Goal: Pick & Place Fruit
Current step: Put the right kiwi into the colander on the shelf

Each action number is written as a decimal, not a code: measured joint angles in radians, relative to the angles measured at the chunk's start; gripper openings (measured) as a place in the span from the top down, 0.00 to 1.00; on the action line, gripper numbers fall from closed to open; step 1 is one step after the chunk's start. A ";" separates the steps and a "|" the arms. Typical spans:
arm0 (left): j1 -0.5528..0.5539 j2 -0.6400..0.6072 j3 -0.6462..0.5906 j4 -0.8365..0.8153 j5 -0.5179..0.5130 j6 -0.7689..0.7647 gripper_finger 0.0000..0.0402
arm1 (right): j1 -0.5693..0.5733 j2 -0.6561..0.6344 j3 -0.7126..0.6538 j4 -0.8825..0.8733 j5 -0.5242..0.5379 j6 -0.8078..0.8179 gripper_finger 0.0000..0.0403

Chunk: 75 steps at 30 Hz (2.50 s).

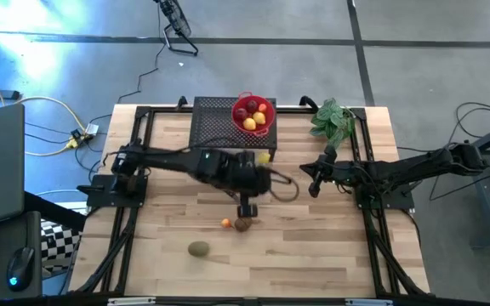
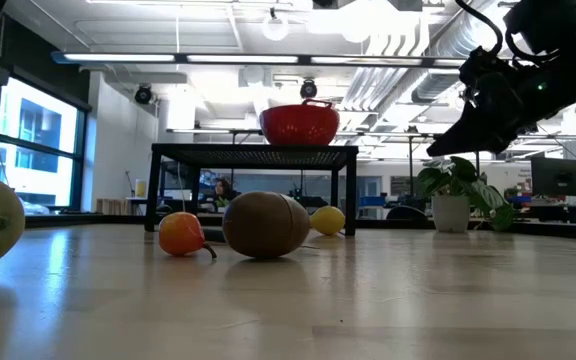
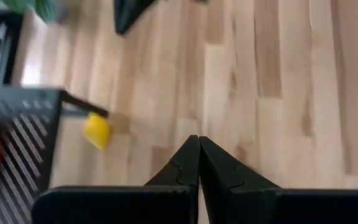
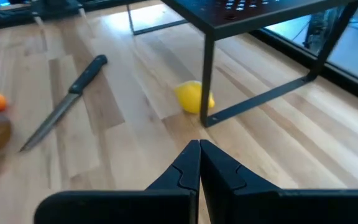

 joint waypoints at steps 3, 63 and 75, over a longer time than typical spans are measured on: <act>-0.048 0.000 -0.018 -0.016 -0.013 -0.071 1.00 | 0.000 0.000 0.000 0.005 -0.030 0.002 0.99; -0.149 0.001 -0.410 0.150 0.062 -0.846 0.26 | 0.000 0.000 0.000 0.005 -0.054 -0.007 0.99; -0.148 0.001 -0.410 0.148 0.013 -0.846 0.26 | 0.000 0.000 0.000 0.005 -0.054 -0.009 0.99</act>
